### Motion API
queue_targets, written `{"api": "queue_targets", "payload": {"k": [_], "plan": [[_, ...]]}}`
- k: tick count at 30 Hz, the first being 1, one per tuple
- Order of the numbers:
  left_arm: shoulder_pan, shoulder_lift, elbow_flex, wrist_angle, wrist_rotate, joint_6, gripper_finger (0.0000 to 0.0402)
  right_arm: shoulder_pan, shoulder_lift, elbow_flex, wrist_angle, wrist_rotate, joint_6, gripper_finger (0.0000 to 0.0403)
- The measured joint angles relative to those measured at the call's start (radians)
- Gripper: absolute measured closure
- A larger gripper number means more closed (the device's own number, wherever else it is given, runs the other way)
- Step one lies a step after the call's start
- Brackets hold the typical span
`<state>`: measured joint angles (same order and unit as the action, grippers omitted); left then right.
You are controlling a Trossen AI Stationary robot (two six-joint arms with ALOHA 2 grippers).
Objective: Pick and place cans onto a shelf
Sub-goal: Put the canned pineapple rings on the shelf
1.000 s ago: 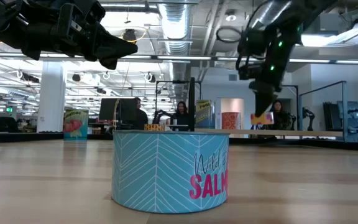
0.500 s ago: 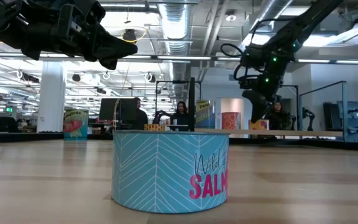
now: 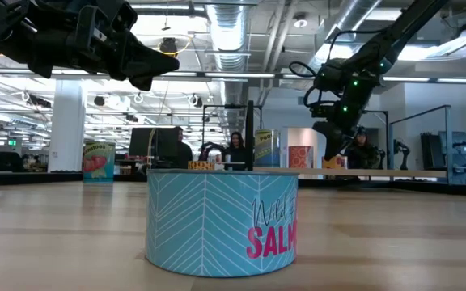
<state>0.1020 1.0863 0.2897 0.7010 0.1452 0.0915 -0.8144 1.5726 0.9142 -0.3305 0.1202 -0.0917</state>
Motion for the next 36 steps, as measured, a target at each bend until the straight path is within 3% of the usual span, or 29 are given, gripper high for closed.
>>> {"api": "queue_targets", "payload": {"k": [22, 36], "plan": [[0.0, 0.0, 0.0, 0.0, 0.001, -0.006, 0.04, -0.003, -0.003, -0.003, 0.025, 0.042, -0.004, 0.0392], [0.0, 0.0, 0.0, 0.0, 0.001, -0.006, 0.04, -0.014, -0.003, -0.004, 0.026, 0.041, 0.013, 0.035]]}}
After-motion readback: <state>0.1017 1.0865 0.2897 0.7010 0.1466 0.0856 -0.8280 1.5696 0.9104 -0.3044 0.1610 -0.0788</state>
